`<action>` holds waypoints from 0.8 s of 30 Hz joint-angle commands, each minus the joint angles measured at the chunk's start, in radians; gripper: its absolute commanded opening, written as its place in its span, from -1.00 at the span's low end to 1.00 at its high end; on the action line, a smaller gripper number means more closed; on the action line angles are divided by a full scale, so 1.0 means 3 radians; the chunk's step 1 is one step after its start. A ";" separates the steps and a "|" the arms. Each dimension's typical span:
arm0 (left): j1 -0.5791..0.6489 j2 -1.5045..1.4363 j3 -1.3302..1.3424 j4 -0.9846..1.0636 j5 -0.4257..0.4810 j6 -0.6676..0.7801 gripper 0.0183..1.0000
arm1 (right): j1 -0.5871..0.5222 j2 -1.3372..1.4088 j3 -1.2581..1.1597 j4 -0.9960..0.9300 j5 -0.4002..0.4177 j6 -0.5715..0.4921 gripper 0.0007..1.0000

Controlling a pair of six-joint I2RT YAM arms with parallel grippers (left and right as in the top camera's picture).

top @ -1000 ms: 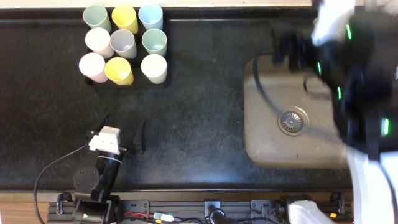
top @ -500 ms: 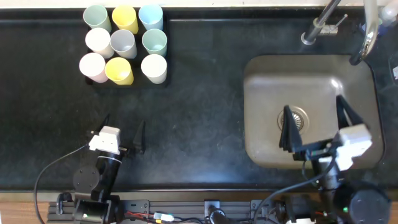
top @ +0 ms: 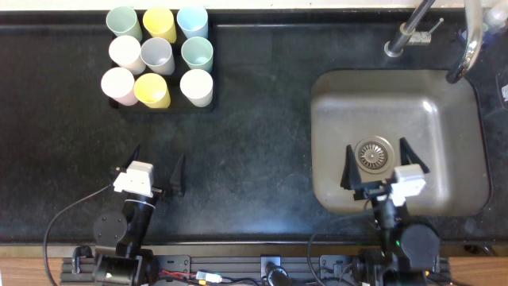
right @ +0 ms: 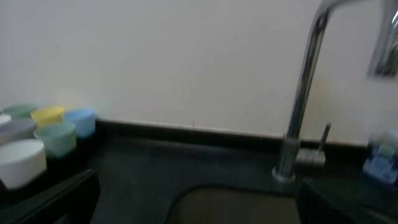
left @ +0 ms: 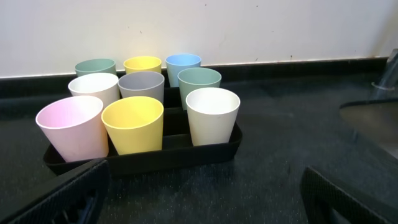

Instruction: Store Cups

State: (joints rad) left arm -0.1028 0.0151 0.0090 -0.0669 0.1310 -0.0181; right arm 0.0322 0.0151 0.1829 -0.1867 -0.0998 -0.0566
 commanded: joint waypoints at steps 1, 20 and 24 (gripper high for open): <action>0.0011 -0.0024 -0.0004 -0.0010 -0.0003 0.0072 1.00 | -0.0028 -0.0039 -0.0337 0.0144 0.0000 -0.0011 1.00; 0.0011 -0.0024 -0.0004 -0.0010 -0.0003 0.0072 1.00 | -0.0019 -0.0037 -0.0594 0.0394 0.0000 -0.0010 1.00; 0.0011 -0.0024 -0.0004 -0.0010 -0.0003 0.0072 1.00 | -0.0019 -0.0037 -0.0594 0.0392 0.0000 -0.0010 0.99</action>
State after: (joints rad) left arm -0.1028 0.0151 0.0090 -0.0669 0.1310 -0.0181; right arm 0.0322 0.0147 0.0185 -0.0750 -0.1001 -0.0563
